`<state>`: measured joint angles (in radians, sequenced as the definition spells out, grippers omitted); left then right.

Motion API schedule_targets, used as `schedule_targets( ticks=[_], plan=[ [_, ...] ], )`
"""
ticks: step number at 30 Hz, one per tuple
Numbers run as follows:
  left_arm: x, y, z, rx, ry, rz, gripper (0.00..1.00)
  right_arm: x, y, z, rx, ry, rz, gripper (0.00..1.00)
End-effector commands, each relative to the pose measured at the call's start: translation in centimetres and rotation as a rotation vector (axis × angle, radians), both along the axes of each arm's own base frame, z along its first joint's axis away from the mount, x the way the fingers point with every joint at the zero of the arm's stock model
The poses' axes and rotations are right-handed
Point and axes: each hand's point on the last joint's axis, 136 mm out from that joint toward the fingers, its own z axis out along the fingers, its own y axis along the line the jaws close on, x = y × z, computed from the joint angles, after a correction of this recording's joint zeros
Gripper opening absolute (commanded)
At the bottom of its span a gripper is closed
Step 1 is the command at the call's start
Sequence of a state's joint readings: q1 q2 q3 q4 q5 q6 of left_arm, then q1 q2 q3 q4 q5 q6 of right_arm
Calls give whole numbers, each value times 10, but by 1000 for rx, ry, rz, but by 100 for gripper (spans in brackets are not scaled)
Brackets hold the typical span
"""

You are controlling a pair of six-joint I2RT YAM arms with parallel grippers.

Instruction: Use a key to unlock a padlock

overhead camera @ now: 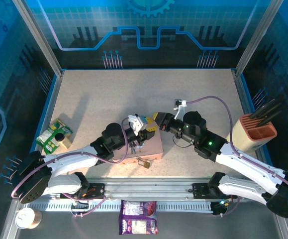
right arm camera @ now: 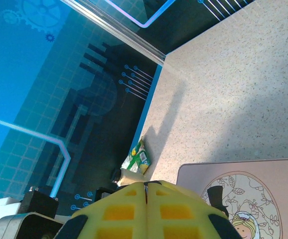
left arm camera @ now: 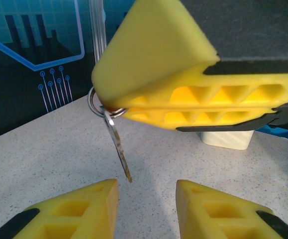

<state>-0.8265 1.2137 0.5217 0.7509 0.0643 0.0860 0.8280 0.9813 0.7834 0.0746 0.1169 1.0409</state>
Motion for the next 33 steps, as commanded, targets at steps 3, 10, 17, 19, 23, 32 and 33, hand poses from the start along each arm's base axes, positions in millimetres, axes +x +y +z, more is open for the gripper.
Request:
schedule_targets(
  ticks=[3, 10, 17, 19, 23, 32, 33],
  plan=[
    [6, 3, 24, -51, -61, 29, 33, -6, -1, -3, 12, 11, -5, 0],
    [9, 9, 26, -67, -62, 47, 27, -6, -1, -5, 8, 17, -10, 0],
    [11, 11, 25, -66, -59, 54, 14, -5, -2, -8, 8, 23, -19, 0],
    [12, 13, 24, -67, -61, 61, 11, -6, -2, -8, 8, 24, -20, 0],
    [14, 17, 26, -62, -69, 81, 5, -6, -3, -8, 2, 25, -24, 0],
    [23, 19, 17, 99, -155, 121, 0, -4, -9, -15, -92, 66, -35, 8],
    [22, 17, 13, 143, -197, 100, 0, -3, -11, -13, -103, 70, -38, 15]
  ],
)
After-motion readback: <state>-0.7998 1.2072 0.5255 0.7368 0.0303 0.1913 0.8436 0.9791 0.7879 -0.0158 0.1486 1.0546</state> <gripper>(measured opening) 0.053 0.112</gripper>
